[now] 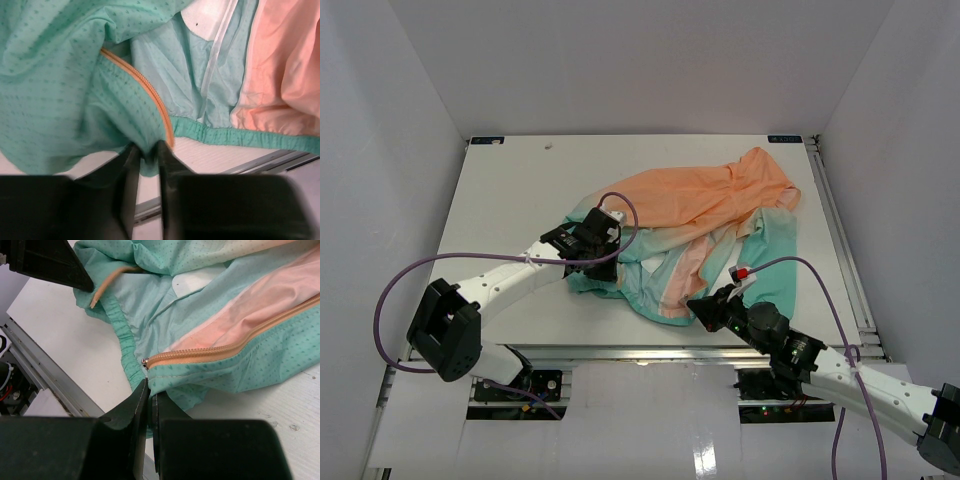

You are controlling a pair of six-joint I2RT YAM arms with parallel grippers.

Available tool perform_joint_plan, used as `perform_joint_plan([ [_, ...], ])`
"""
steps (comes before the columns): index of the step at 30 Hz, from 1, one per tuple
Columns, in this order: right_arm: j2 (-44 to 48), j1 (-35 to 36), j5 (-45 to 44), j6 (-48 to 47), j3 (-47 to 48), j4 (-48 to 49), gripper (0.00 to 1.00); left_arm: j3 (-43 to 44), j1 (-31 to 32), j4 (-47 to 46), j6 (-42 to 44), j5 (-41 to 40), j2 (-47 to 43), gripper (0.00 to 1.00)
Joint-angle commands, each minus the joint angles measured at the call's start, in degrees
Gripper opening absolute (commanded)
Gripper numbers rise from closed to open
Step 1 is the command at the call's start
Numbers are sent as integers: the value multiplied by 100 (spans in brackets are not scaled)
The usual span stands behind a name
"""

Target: Zip up the jacket

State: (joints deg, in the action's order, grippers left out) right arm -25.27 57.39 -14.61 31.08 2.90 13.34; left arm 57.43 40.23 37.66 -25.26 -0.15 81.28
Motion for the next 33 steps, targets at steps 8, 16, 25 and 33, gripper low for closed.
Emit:
perform_joint_plan([
  [8,92,3,-53,-70,170,88,8,89,-24,101,12,-64,-132,6],
  [16,-13,1,41,-83,237,227,8,-132,-24,-915,424,1151,-768,0],
  [25,-374,1,644,-826,774,680,8,-885,-15,-2941,371,2294,-1306,0],
  [33,-634,1,1118,-1230,804,1140,8,-2101,-9,-5051,681,1900,-2250,0],
])
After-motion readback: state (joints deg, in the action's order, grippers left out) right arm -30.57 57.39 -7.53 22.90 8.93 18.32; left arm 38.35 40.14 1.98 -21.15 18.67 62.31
